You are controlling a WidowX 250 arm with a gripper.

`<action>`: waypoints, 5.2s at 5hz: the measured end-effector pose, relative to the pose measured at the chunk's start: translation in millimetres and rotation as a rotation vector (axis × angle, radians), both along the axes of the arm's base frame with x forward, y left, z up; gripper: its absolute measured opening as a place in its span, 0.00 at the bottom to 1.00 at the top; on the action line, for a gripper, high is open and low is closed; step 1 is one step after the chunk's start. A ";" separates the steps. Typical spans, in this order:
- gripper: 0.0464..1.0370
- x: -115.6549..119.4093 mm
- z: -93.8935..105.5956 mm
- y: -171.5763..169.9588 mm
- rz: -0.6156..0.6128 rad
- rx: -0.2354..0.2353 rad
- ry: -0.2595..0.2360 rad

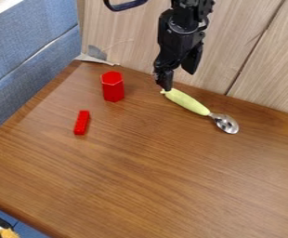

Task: Put the red cuboid object on the right side of the table

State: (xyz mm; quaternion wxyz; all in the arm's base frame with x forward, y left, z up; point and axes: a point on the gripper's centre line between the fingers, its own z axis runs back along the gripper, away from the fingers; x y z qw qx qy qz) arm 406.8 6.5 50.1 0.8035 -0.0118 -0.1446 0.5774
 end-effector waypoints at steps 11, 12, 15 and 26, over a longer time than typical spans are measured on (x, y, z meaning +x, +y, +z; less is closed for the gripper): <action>0.91 -109.1 -63.6 135.2 -0.554 -0.091 0.350; 0.62 -106.8 -64.1 131.6 -0.563 -0.085 0.350; 0.23 -108.9 -63.9 122.9 -0.575 -0.103 0.317; 0.77 -64.3 -60.3 -108.2 -1.080 0.066 0.177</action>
